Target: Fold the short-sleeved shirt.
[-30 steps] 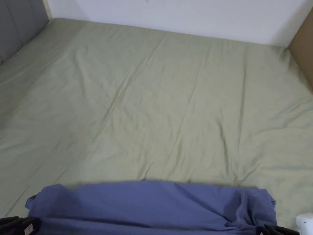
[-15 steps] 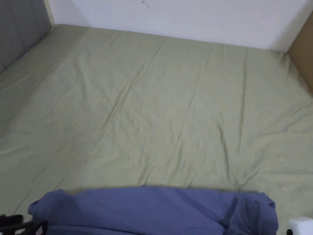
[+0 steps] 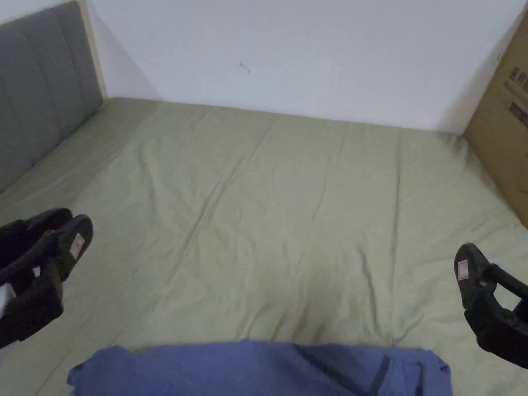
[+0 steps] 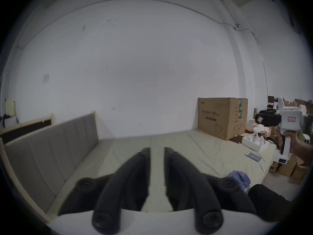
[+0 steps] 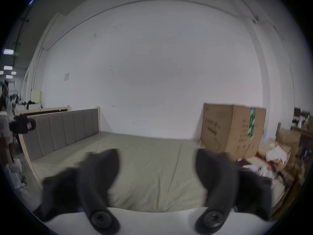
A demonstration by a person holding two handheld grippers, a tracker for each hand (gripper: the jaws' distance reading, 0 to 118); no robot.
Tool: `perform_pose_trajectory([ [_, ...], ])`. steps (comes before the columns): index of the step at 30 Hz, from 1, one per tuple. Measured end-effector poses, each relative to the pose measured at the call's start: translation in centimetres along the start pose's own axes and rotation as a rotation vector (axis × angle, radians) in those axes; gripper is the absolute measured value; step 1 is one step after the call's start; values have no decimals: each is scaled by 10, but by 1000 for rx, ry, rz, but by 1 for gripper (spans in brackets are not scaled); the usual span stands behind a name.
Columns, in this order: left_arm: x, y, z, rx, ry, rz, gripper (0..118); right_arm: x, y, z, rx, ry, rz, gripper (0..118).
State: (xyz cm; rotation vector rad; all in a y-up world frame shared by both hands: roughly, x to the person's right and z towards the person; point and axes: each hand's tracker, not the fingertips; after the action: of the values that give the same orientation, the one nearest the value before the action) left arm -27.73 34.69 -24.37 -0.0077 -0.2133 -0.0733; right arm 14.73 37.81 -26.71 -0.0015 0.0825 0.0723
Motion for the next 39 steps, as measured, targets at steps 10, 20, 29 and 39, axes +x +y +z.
perform_pose_trajectory([
  [10, 6, -23, 15, -37, -15, 86, 0, -6, -13, 16, -42, -58, -57, 0],
  [20, -20, -46, 13, -178, -26, 262, 13, -8, -26, 15, -77, 11, -16, 0],
  [29, -108, -182, -31, -784, -60, 630, 106, -32, -37, 11, -132, 117, -56, 0],
  [39, -117, -267, -70, -928, -104, 886, 67, -34, -49, 0, -203, 151, -56, 0],
])
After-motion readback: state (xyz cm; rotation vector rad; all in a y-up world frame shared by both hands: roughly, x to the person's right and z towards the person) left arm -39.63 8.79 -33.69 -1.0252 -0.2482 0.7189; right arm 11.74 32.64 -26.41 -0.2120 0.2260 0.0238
